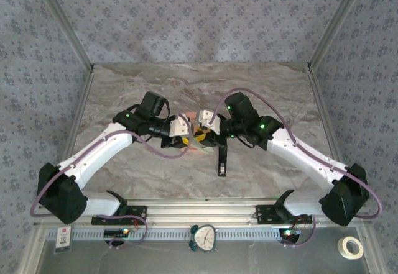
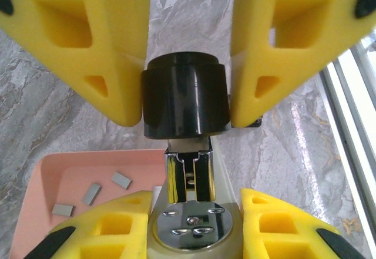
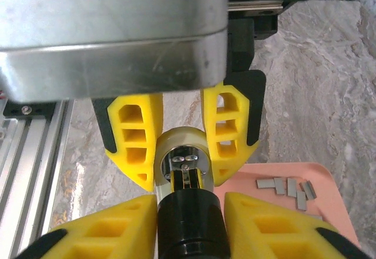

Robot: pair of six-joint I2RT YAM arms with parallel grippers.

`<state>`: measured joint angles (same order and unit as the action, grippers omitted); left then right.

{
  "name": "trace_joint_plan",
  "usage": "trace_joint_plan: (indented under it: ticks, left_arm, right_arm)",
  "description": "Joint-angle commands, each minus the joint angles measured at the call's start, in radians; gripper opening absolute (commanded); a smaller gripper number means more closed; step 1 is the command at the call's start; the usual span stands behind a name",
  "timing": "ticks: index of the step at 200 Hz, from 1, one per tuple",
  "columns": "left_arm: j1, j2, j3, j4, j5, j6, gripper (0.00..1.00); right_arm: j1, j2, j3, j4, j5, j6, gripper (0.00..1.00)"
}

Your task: Load the staples into the stapler

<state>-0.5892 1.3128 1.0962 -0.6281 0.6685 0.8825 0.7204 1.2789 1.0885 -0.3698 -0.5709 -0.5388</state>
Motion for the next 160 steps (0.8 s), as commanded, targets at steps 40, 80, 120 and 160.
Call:
trace_joint_plan:
  ticks: [40,80,120,160]
  left_arm:
    - [0.067,-0.047,0.025,0.046,0.108,-0.020,0.00]
    - [0.115,-0.068,0.015,0.075,0.170,-0.052,0.00]
    - [0.140,-0.085,0.017,0.097,0.203,-0.079,0.00]
    - [0.170,-0.101,0.017,0.146,0.257,-0.130,0.00]
  right_arm:
    - [-0.079,-0.090,-0.079,-0.023,-0.069,0.014,0.25]
    - [-0.169,-0.172,-0.148,0.010,-0.088,0.047,0.24]
    - [-0.260,-0.237,-0.220,0.089,-0.131,0.109,0.24]
    - [-0.333,-0.284,-0.273,0.111,-0.155,0.134,0.24]
